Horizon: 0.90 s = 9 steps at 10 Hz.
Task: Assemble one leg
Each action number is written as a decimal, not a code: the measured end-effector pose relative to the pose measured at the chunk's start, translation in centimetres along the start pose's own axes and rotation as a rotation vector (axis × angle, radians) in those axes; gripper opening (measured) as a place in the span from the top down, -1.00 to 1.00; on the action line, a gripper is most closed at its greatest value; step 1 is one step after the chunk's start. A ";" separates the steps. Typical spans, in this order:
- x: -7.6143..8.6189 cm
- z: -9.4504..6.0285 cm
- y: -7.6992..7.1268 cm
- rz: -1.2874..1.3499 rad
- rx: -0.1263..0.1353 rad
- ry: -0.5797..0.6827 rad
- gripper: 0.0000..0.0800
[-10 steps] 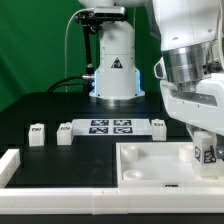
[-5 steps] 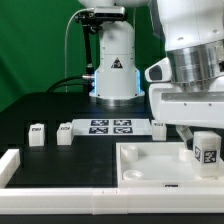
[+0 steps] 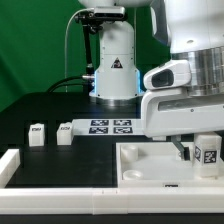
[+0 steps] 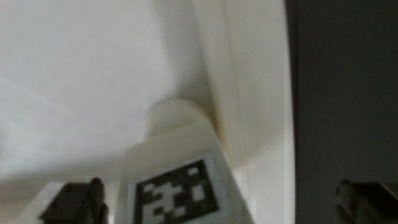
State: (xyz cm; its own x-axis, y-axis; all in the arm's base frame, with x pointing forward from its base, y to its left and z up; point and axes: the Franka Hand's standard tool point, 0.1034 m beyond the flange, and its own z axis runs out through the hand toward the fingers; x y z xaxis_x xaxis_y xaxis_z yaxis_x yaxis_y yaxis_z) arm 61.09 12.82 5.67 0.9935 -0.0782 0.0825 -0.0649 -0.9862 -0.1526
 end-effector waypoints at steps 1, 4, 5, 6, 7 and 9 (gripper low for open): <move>0.0 0.0 0.0 -0.069 0.001 0.000 -0.62; 0.0 0.0 0.0 -0.047 0.002 0.001 -0.11; 0.2 -0.1 0.8 -0.041 -0.007 0.003 0.26; 0.2 0.0 1.0 -0.038 -0.009 0.002 0.26; 0.2 0.0 1.1 -0.023 -0.008 0.002 0.31; 0.6 -0.3 1.4 0.080 -0.008 0.018 0.31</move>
Offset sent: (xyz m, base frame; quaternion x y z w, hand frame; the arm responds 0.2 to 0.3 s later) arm 0.0000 0.0000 0.0000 0.0000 0.0000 0.0000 1.0000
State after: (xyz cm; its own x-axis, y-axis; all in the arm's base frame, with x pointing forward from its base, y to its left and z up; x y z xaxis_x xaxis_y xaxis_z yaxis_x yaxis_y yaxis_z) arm 61.54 11.37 5.79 0.9833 -0.1593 0.0885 -0.1447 -0.9777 -0.1519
